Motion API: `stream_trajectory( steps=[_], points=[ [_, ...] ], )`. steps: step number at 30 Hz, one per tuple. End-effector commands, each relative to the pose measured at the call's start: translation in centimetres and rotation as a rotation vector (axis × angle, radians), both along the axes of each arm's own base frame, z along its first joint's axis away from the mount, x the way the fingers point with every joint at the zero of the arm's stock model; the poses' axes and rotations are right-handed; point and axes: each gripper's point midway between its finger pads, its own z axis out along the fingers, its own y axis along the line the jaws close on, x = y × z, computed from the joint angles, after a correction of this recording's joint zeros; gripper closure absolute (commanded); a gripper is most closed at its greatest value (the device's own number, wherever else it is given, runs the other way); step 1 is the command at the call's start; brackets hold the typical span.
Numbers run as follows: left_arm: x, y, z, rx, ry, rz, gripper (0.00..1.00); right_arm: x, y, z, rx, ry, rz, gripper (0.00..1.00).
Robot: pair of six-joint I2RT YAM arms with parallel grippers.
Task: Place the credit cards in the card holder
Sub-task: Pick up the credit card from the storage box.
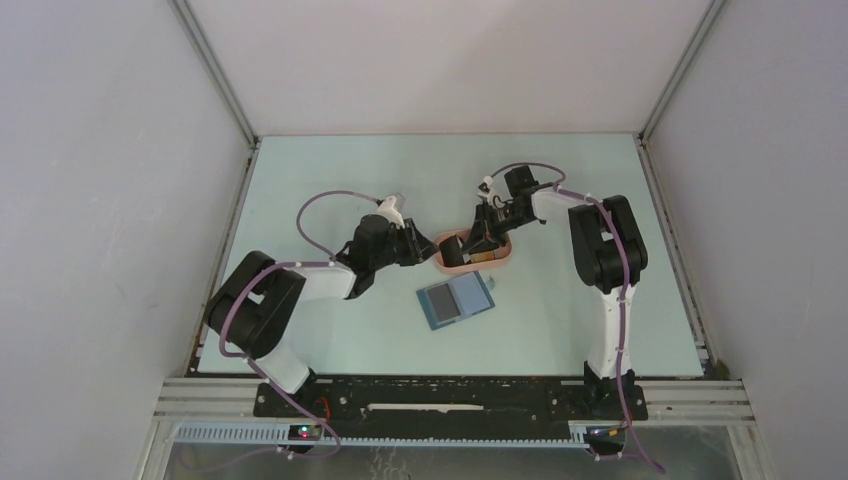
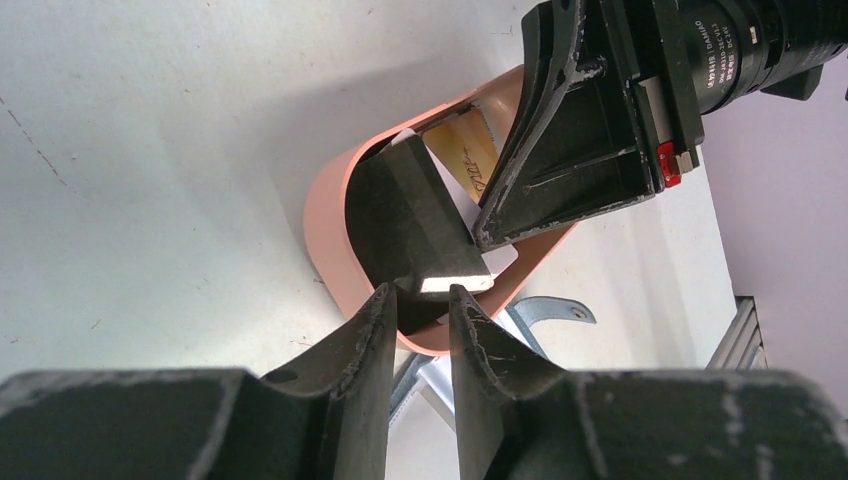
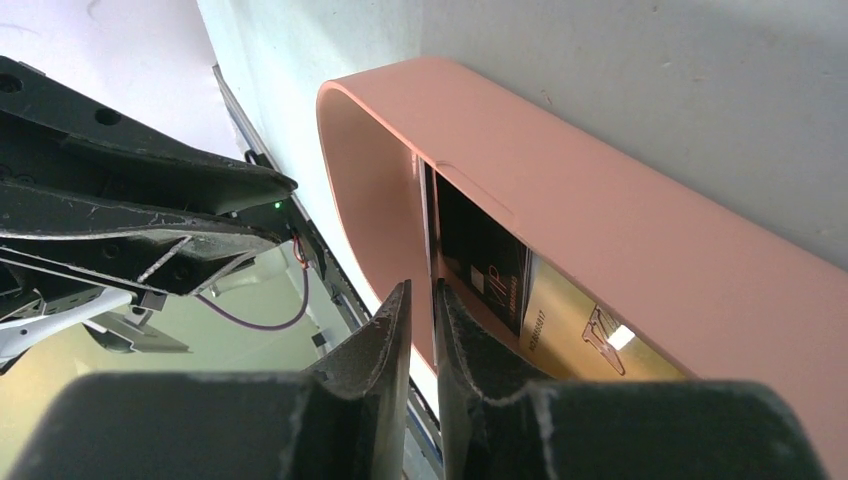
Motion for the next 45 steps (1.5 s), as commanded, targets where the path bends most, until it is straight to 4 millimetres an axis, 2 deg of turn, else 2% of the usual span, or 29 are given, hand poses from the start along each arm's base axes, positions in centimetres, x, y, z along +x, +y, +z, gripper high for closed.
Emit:
stream_trajectory(
  steps=[1, 13, 21, 31, 45],
  points=[
    [0.4, -0.1, 2.3, -0.020, -0.065, -0.013, 0.69, 0.7, -0.1, 2.0, 0.025, -0.053, 0.006, 0.78],
    [0.1, 0.2, 2.4, -0.014, -0.067, -0.012, 0.69, 0.9, -0.5, 2.3, 0.026, -0.055, -0.001, 0.86],
    [-0.1, 0.3, 2.6, -0.017, -0.071, -0.013, 0.69, 0.9, -0.8, 2.2, 0.014, -0.059, -0.004, 1.00],
    [-0.8, 1.0, 3.5, -0.012, -0.095, -0.008, 0.69, 1.9, -2.8, 3.3, -0.123, -0.224, -0.006, 1.00],
    [-5.0, 2.7, 7.1, -0.078, -0.207, -0.049, 0.68, 1.2, -5.4, 6.8, -0.235, -0.460, 0.062, 1.00]
  ],
)
